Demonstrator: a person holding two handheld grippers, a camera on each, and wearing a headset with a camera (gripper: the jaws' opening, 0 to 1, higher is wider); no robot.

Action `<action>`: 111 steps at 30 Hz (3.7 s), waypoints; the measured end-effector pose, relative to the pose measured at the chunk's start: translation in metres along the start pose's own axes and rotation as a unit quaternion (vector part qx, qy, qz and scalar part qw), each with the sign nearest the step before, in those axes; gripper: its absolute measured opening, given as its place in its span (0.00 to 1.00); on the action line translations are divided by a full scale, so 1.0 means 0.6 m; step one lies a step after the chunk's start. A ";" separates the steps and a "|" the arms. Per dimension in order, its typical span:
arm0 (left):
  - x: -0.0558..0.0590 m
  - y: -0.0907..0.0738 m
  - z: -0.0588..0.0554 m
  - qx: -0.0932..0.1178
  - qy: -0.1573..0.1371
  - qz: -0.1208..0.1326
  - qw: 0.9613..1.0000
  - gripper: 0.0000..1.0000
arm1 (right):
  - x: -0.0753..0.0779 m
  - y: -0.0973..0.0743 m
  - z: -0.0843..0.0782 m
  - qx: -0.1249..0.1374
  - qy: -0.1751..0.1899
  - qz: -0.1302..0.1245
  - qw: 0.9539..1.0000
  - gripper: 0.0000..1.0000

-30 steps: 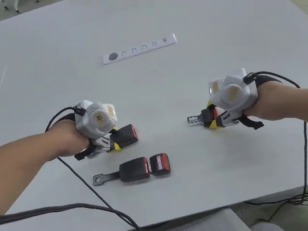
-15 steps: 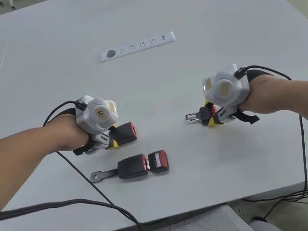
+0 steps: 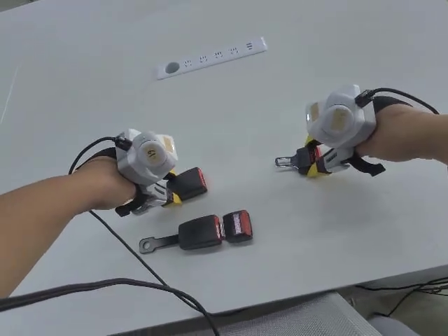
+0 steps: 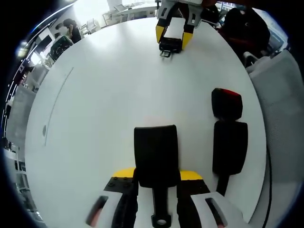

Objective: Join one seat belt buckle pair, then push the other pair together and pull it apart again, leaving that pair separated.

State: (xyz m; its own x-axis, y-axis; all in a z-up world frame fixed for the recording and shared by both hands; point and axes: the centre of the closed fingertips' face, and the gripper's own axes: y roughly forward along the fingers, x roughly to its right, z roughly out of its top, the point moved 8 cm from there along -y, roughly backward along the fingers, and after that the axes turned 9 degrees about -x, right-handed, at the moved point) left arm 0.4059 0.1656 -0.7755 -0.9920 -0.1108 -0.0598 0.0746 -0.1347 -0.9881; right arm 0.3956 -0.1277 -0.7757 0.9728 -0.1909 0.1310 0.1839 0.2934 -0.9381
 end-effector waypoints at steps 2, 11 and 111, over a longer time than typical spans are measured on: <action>-0.001 0.001 0.000 -0.001 0.001 -0.001 1.000 0.31 | -0.001 0.004 0.010 0.005 -0.001 0.000 1.000 0.31; -0.002 0.002 0.004 -0.002 0.021 -0.004 1.000 0.31 | -0.008 0.024 0.070 0.019 -0.025 -0.002 0.999 0.31; 0.006 0.002 0.014 -0.014 0.068 -0.003 0.998 0.30 | -0.038 0.089 0.241 0.077 -0.072 0.024 0.994 0.30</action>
State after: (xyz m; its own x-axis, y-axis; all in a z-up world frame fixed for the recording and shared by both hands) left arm 0.4032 0.1568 -0.7755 -0.9972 0.0247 -0.0701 0.0671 -0.1073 -0.9920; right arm 0.4034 0.0280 -0.7821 0.9891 -0.0395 0.1421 0.1448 0.4415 -0.8855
